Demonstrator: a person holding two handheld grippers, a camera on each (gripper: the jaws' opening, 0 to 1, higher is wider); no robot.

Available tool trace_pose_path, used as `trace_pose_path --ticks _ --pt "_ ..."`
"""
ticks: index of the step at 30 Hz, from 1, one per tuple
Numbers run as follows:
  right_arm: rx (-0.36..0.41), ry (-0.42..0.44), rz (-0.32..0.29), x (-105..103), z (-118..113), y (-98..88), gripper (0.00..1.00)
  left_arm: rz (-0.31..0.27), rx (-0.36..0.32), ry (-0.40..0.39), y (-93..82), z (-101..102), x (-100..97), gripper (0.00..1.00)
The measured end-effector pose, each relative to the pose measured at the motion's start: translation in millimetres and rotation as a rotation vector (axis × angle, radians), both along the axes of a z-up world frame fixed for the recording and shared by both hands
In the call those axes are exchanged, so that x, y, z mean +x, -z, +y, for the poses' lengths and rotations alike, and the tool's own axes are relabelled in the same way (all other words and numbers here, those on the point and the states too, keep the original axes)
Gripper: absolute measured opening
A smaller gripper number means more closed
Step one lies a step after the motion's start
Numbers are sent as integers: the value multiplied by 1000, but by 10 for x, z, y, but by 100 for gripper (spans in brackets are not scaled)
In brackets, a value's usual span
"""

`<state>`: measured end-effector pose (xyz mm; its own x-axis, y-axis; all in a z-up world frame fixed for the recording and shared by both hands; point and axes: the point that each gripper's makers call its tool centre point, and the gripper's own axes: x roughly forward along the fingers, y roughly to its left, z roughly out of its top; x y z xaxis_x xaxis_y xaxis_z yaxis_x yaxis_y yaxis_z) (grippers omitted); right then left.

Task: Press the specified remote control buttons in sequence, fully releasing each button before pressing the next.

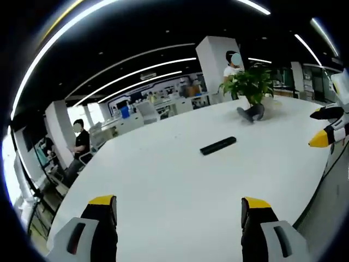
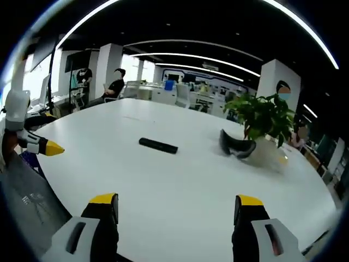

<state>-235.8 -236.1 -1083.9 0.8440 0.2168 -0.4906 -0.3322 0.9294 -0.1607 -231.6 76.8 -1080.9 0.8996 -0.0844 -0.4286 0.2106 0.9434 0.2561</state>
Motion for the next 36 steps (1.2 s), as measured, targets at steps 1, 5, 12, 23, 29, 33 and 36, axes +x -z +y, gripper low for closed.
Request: trace_pose_path --ticks 1,5,12,23,29,33,36 --pt "0 -1 0 0 2 0 87 -1 -3 0 -2 1 0 98" --pt "-1 -5 2 -2 9 1 87 -3 -4 -4 -9 5 2 98" --pt "2 -7 -1 -3 14 -4 86 1 0 -1 -1 -2 -1 99" --pt "3 -10 -4 -4 19 -14 86 4 5 3 8 -9 -2 99" --pt "5 -9 -4 0 19 -16 86 3 6 1 7 -1 2 99" --pt "6 -8 -6 1 22 -22 86 4 9 1 8 -1 1 99" --pt "6 -7 -6 2 21 -21 86 4 10 1 7 1 3 99"
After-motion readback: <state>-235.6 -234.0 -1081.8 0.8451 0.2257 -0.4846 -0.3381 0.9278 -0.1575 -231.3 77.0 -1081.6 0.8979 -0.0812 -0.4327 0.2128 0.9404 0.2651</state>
